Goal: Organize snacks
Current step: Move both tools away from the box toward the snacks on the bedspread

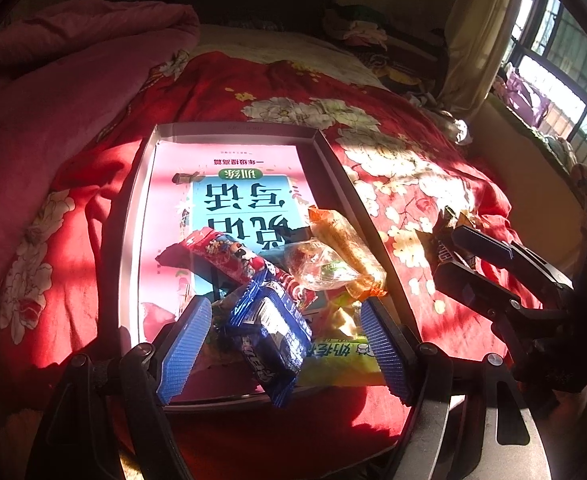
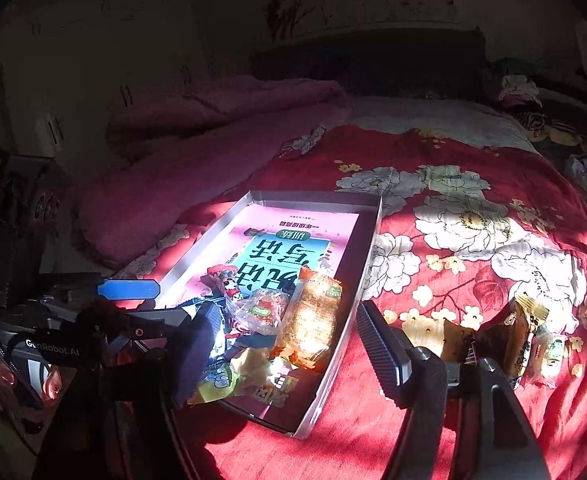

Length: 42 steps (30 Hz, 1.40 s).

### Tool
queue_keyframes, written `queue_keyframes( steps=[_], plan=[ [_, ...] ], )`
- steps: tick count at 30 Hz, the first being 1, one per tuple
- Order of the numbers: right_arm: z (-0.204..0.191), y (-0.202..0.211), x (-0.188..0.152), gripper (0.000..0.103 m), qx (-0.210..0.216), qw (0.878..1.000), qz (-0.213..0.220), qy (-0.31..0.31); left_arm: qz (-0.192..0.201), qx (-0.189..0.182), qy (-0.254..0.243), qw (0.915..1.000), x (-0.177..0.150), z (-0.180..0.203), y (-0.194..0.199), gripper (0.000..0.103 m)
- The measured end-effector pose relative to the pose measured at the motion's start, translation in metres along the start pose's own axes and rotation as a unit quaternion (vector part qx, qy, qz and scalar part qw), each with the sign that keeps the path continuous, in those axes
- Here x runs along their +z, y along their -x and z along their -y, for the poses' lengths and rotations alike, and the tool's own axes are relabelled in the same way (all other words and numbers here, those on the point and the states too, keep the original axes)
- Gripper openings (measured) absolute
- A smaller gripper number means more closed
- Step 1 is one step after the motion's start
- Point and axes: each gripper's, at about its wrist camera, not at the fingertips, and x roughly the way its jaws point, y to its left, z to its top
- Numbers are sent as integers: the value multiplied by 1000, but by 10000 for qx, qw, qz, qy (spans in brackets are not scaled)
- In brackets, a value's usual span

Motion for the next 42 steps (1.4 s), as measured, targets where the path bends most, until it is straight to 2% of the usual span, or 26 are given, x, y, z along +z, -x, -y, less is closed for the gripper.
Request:
queue_keyframes(
  steps=[20,36,42],
  plan=[
    [21,38,-1,78,-138,9990,405,-150,30,13,-264,9996,1,38,9,79],
    [54,67,-2,79,-317,9954,735,-526,-47,-127,-390,9991,3,72,9,79],
    [81,80,-5,79,-574,9911,829,-867,-137,-213,-464,9986,1,85,4,79]
  ],
)
